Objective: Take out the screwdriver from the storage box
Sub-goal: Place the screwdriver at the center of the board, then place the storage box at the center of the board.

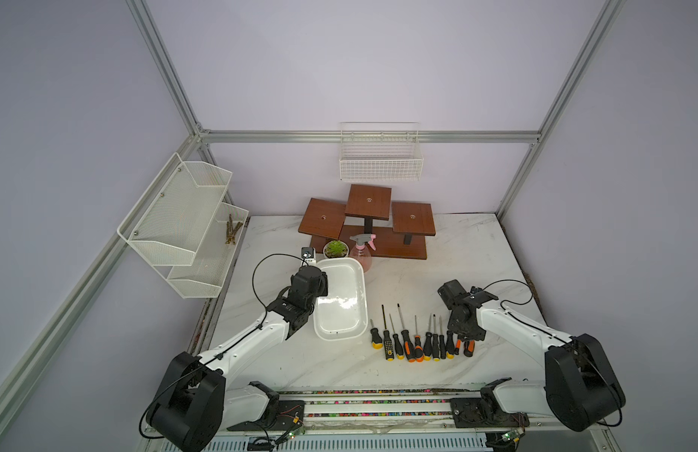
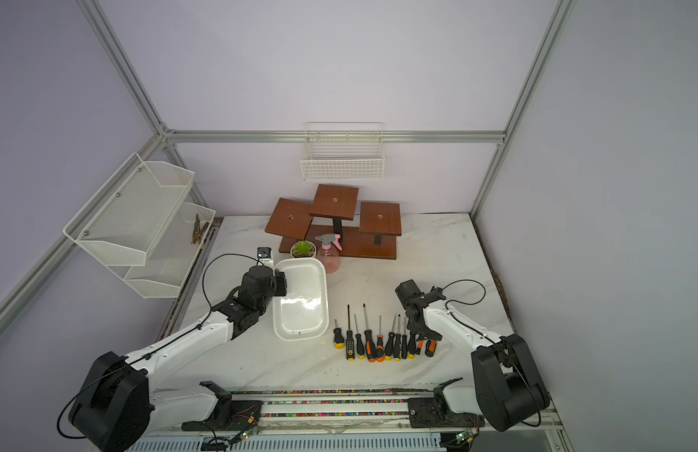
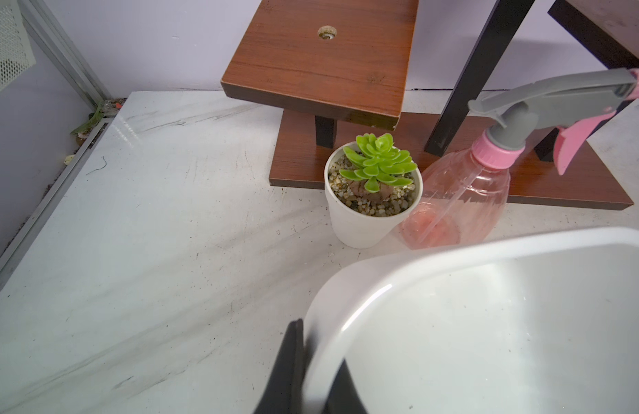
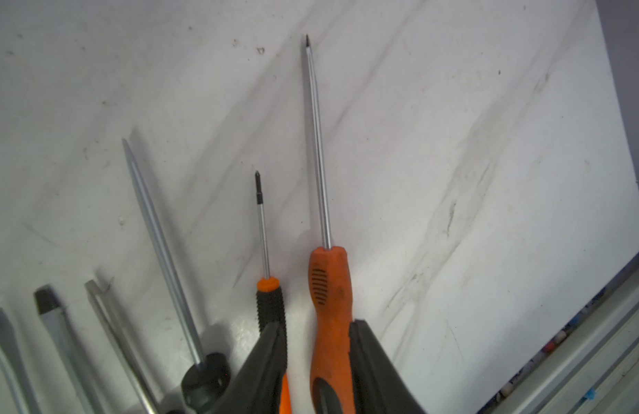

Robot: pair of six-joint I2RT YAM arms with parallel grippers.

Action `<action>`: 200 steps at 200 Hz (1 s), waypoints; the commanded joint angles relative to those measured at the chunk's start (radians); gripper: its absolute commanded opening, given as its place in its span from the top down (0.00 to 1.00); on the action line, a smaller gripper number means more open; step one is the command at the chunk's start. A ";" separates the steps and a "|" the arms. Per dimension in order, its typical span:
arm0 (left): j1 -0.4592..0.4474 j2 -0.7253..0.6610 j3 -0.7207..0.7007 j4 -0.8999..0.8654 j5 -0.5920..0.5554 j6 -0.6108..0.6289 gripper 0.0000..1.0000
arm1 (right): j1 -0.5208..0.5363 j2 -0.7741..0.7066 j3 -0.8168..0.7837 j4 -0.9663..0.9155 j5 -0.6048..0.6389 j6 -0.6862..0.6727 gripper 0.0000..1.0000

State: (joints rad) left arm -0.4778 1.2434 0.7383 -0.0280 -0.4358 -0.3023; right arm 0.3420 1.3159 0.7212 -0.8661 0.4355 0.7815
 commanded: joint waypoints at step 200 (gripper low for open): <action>0.005 0.287 0.104 -0.247 0.128 -0.114 1.00 | 0.273 -0.400 -0.120 0.722 -0.103 -0.606 0.35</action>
State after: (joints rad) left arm -0.4778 1.5059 0.8124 -0.2604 -0.2481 -0.4351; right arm 0.6090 0.9531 0.6441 -0.3233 0.3378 0.3035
